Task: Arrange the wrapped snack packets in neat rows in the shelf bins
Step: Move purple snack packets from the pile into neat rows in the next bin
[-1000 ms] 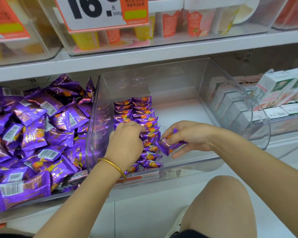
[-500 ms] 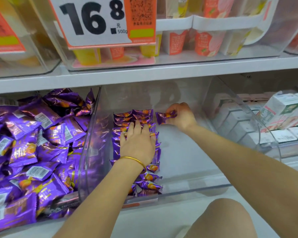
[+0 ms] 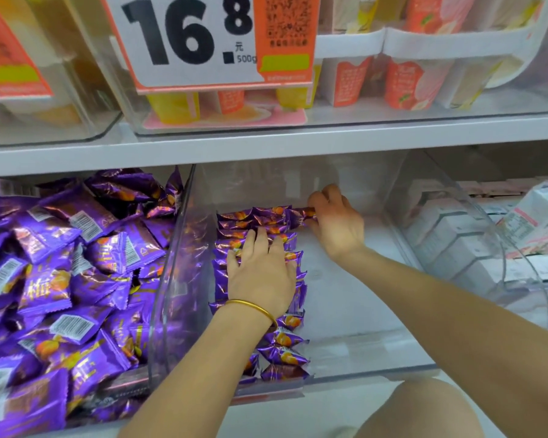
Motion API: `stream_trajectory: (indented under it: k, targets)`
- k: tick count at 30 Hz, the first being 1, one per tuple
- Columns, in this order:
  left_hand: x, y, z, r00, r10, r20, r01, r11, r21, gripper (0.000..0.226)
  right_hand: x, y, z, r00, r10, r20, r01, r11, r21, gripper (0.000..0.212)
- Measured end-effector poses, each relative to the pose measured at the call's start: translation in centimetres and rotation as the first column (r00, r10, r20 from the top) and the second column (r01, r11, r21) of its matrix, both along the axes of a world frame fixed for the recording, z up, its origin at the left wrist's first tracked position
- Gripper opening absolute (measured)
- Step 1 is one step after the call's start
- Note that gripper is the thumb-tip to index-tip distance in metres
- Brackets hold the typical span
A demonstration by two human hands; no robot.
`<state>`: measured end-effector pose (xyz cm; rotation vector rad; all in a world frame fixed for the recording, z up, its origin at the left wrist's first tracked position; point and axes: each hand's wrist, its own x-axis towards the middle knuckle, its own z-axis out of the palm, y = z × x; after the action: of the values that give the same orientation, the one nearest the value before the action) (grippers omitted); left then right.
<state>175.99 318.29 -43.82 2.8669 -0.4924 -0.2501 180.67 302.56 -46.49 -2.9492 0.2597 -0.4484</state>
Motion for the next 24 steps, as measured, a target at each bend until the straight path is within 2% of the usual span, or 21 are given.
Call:
stream_trajectory:
  k: [6,10,14,18,21,24]
  targets:
    - [-0.6,0.0,1.3,1.0,-0.01,0.027,0.011,1.0,-0.024,0.052,-0.8,-0.3,1.1,1.0,-0.015,-0.025,0.015,1.0,-0.013,0.043]
    - [-2.2,0.9,3.8,0.992,-0.085,0.095,0.098,0.985,-0.142,0.049,-2.4,1.0,2.9,0.999,-0.01,0.05,0.003,0.991,0.134,0.033]
    - [-4.7,4.2,6.8,0.957,-0.144,0.251,0.225,0.916,-0.332,0.041,-4.7,4.7,6.4,0.979,0.095,0.183,-0.149,0.938,0.313,0.028]
    - [-7.4,9.9,9.7,0.912,-0.08,0.402,0.279,0.839,-0.466,0.043,-7.3,8.9,9.3,0.911,0.263,0.316,-0.382,0.827,0.413,0.026]
    - [-7.4,14.9,10.1,0.889,0.03,0.456,0.196,0.876,-0.44,0.043,-8.4,12.3,11.2,0.852,0.429,0.3,-0.51,0.808,0.295,0.045]
    - [-5.8,19.2,9.5,0.854,0.075,0.516,0.112,0.94,-0.322,0.045,-8.0,15.7,12.3,0.841,0.515,0.167,-0.537,0.833,0.135,0.056]
